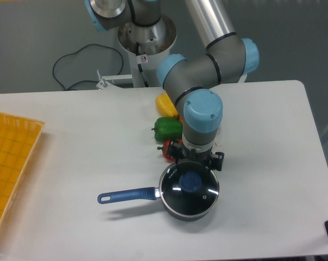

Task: Open the lid
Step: 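Move the gripper over the saucepan's blue lid knob, then lower the gripper onto the blue knob of the glass lid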

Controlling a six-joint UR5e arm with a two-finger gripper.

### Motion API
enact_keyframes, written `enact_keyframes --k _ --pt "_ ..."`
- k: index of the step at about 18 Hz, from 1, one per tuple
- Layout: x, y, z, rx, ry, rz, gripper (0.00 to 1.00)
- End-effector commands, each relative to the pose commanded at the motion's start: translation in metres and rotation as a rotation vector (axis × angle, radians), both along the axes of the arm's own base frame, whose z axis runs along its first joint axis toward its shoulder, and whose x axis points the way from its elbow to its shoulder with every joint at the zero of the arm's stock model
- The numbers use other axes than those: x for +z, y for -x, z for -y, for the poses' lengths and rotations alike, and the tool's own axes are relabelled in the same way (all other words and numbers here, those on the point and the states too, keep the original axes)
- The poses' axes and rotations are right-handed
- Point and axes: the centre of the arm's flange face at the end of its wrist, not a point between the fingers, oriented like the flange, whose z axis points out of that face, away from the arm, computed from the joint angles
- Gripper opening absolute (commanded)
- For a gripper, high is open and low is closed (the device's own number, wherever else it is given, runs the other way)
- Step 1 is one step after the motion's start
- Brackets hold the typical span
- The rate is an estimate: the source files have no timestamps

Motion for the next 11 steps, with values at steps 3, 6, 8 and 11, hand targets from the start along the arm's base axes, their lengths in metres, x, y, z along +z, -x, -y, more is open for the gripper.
enact_keyframes --k 3,6,8,11 --pt "-0.002 0.002 -0.001 0.017 -0.002 -0.002 1.0" --pt "-0.007 0.004 -0.006 0.021 0.001 0.002 1.0" --pt "-0.005 0.004 -0.01 0.028 -0.002 -0.003 1.0" --pt "-0.004 0.004 -0.011 0.028 0.003 -0.006 1.0"
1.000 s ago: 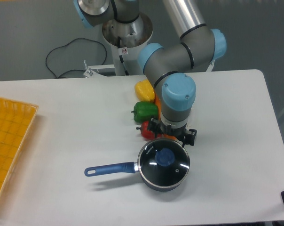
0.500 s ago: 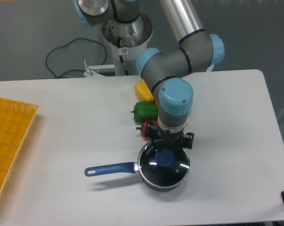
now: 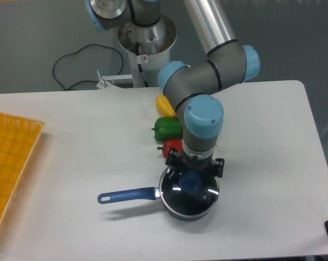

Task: Open the lid
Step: 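Lower the gripper onto the blue knob of the glass lid, then close the gripper around the blue lid knob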

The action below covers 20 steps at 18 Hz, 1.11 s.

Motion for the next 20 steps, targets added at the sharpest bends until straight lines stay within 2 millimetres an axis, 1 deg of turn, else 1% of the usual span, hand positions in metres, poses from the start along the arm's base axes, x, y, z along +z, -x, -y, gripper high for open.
enact_keyframes --k 4,8,11,20 --pt "0.002 0.004 -0.004 0.015 0.0 -0.001 1.0" --pt "-0.003 0.008 -0.007 0.032 0.005 0.003 1.0" --pt "-0.004 0.007 -0.019 0.051 0.019 0.02 1.0" --pt "-0.005 0.009 -0.021 0.071 0.023 0.026 1.0"
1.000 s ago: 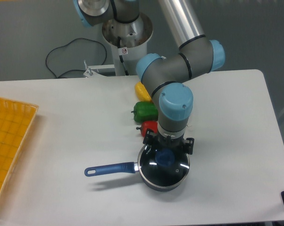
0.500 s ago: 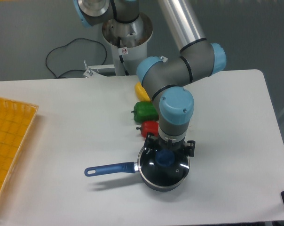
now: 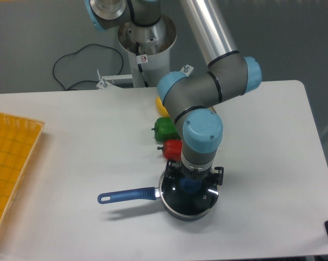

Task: Open the lid
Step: 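Close the gripper around the blue lid knob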

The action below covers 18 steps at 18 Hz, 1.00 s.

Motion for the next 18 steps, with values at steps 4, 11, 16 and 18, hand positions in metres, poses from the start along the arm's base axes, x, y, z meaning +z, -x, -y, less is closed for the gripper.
enact_keyframes --k 4,11,16,18 --pt "-0.0021 -0.0008 -0.0013 -0.002 -0.002 0.005 1.0" --pt "-0.0013 -0.0044 -0.0001 -0.002 -0.002 0.01 0.89" --pt "-0.0011 -0.005 0.0003 -0.002 -0.001 0.011 0.83" --pt "-0.0011 -0.005 0.0003 -0.002 -0.001 0.011 0.82"
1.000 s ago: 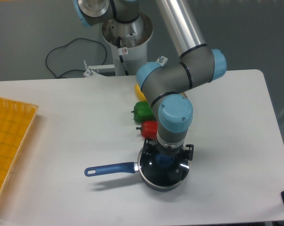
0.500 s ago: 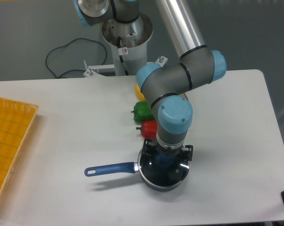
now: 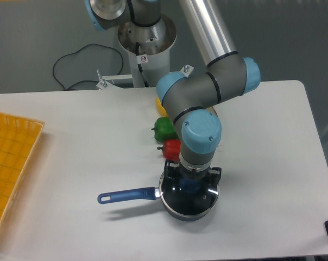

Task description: Open the lid

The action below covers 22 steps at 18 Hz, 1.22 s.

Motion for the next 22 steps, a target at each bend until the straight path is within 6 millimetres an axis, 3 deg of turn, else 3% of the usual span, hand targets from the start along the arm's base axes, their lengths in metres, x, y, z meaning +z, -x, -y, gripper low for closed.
enact_keyframes --k 11,22 --pt "-0.001 0.0 0.0 0.0 0.002 0.002 0.61" --pt "0.01 -0.003 0.003 0.0 -0.001 -0.001 0.56"
